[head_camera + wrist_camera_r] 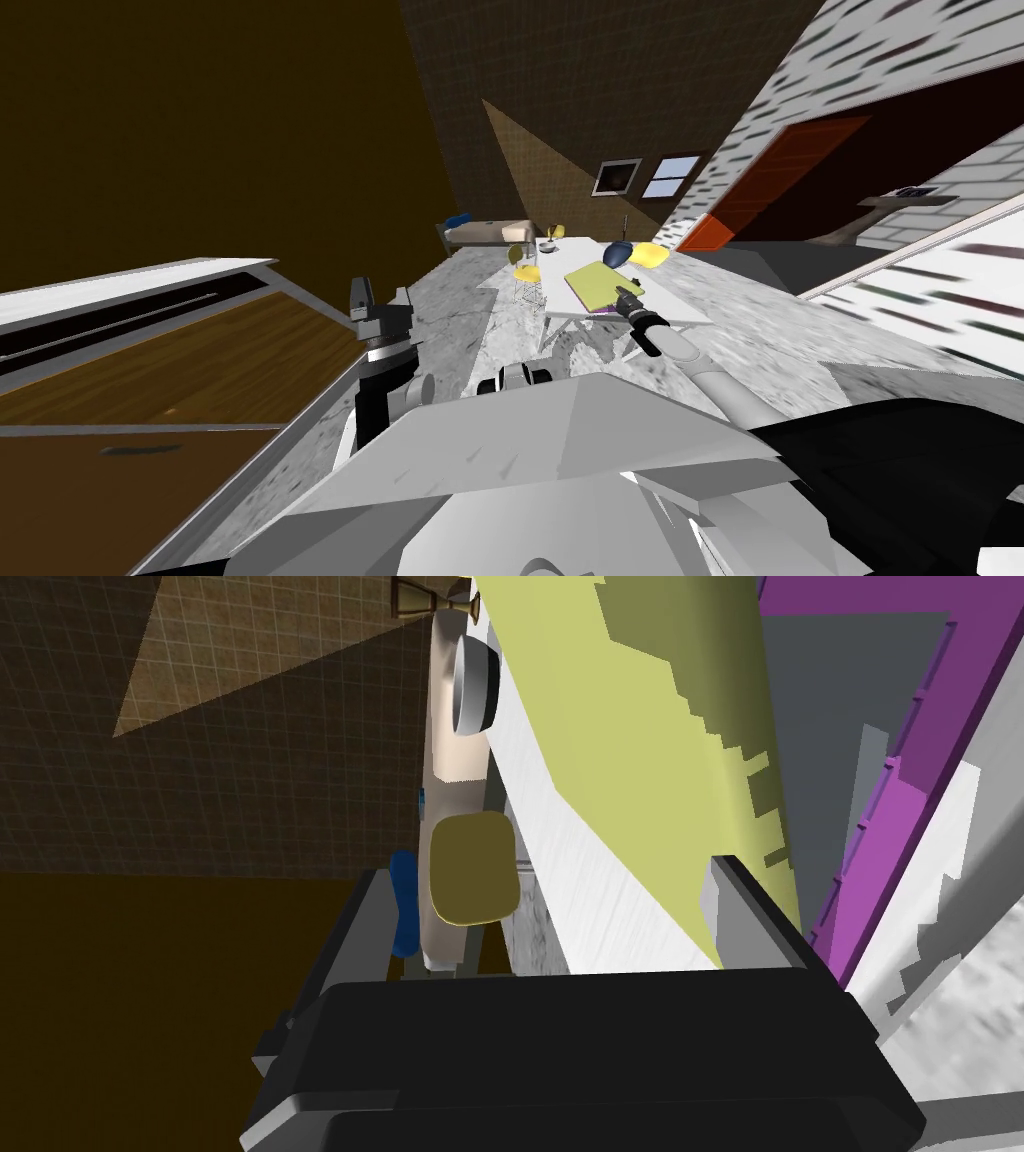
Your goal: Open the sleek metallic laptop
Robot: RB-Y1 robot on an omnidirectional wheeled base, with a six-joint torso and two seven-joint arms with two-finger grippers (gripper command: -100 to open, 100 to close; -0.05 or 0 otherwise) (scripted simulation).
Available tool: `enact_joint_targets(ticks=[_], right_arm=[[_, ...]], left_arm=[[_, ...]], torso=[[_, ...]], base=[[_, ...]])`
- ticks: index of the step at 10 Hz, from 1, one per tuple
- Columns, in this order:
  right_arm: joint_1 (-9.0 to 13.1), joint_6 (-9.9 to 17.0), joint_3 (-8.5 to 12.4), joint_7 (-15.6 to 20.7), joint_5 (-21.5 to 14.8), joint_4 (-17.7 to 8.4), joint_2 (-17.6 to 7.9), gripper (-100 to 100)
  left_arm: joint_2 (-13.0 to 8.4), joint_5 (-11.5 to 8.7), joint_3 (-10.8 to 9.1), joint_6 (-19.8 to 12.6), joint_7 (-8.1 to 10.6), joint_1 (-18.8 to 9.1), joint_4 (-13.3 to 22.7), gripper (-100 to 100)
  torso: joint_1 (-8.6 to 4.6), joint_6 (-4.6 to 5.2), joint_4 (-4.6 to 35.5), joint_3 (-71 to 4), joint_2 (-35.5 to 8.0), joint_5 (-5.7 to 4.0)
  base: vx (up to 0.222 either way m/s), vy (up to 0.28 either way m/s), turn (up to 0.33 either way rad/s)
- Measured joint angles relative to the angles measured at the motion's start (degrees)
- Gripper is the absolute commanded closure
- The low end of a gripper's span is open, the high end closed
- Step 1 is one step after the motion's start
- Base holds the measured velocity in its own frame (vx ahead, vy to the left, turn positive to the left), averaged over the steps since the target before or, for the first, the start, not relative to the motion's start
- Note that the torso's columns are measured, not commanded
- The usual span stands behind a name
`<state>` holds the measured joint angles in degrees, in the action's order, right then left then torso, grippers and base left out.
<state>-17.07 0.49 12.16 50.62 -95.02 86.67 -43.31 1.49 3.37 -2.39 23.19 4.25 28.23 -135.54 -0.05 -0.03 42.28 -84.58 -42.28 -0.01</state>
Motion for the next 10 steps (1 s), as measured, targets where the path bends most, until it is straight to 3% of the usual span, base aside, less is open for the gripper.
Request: enact_joint_targets(ticks=[1,3,4,5,7,10], right_arm=[[0.43,2.08,-1.87,-0.72,-0.93,0.19,0.44,-100],[0.85,2.89,-1.83,-0.91,-3.23,0.93,3.22,-100],[1.32,2.24,-0.67,0.03,-3.81,1.31,5.4,-100],[1.1,3.25,-1.74,-0.37,-4.86,1.63,6.14,-100],[1.81,2.36,0.55,2.07,-7.77,3.42,13.1,-100],[2.39,6.54,-3.39,-0.77,-9.7,1.84,12.81,-100]], left_arm=[[-0.01,0.0,-0.01,0.0,0.0,0.0,0.0,0],[-0.01,0.0,-0.01,0.0,0.0,0.0,0.01,0],[0.0,0.0,-0.01,0.0,0.0,0.0,0.01,0],[-0.01,0.0,-0.01,0.0,0.0,0.0,0.0,0],[-0.01,0.0,-0.01,0.0,0.0,0.0,0.0,0],[0.0,0.0,0.0,0.0,0.0,0.0,0.0,0]], torso=[[-0.28,0.02,0.04,0.08,-0.13,-0.09],[0.02,0.03,0.03,0.07,-0.09,0.0],[0.11,0.04,0.0,0.0,0.02,0.03],[0.05,0.01,-0.01,-0.02,0.03,0.01],[-0.12,0.03,-0.02,-0.04,0.08,-0.04],[0.21,-0.05,-0.02,-0.01,0.05,0.04]], base=[[-0.059,-0.109,0.061],[-0.056,-0.097,0.054],[-0.052,-0.111,0.08],[-0.058,-0.127,0.137],[-0.03,-0.155,0.078],[-0.035,-0.071,0.061]])
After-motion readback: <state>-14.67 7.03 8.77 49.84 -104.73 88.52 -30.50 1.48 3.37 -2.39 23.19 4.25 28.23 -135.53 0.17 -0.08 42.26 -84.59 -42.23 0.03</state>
